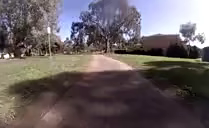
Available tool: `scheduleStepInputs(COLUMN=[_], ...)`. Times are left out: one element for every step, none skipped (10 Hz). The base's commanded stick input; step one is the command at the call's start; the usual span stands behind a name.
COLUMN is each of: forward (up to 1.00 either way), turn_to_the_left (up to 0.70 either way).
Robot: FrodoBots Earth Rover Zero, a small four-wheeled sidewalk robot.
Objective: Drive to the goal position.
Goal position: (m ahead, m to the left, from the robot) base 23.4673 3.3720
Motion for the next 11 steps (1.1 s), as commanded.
scheduleStepInputs(forward=[0.70,0.70,0.70,0.70,0.70,0.70,0.70,0.70,0.70,0.70,0.70], turn_to_the_left=[0.00,0.00,0.00,0.00,0.00,0.00,0.00,0.00,0.00,0.00,0.00])
